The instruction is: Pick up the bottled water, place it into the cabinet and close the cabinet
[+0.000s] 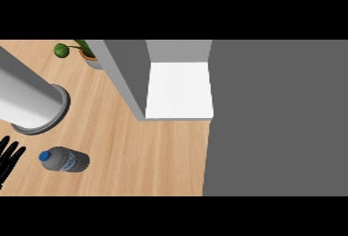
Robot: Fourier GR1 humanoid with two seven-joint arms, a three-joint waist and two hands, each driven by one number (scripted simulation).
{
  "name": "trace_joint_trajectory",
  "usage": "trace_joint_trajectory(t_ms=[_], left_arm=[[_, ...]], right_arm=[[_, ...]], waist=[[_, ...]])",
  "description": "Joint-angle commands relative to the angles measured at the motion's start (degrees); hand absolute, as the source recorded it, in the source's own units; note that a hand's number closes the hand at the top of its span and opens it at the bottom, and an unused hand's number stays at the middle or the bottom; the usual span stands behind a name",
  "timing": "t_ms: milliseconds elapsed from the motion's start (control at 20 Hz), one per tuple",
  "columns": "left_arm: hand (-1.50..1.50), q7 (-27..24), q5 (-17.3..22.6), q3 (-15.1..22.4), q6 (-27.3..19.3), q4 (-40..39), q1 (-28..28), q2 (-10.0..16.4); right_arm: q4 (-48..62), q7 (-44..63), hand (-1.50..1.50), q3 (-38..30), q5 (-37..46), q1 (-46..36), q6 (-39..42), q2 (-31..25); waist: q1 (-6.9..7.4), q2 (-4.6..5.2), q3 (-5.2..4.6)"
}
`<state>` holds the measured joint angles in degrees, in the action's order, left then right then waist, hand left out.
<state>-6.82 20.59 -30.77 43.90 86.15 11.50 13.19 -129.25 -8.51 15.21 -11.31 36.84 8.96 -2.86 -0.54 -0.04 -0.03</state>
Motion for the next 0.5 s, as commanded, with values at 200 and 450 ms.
trace_joint_trajectory(t_ms=[200, 450], left_arm=[[-1.50, -7.60, -8.93, 1.22, 0.00, -13.41, -6.13, 1.58], [-1.50, -10.16, -12.32, 1.92, -3.23, -22.85, -11.52, 2.06]], right_arm=[[1.89, -1.76, -1.50, -0.58, -0.24, -0.42, 0.74, -0.96], [-6.68, -0.39, -1.50, 5.37, 2.72, 7.28, -1.10, -0.61]], waist=[[0.14, 0.02, 0.01], [-0.41, -0.03, -0.02]])
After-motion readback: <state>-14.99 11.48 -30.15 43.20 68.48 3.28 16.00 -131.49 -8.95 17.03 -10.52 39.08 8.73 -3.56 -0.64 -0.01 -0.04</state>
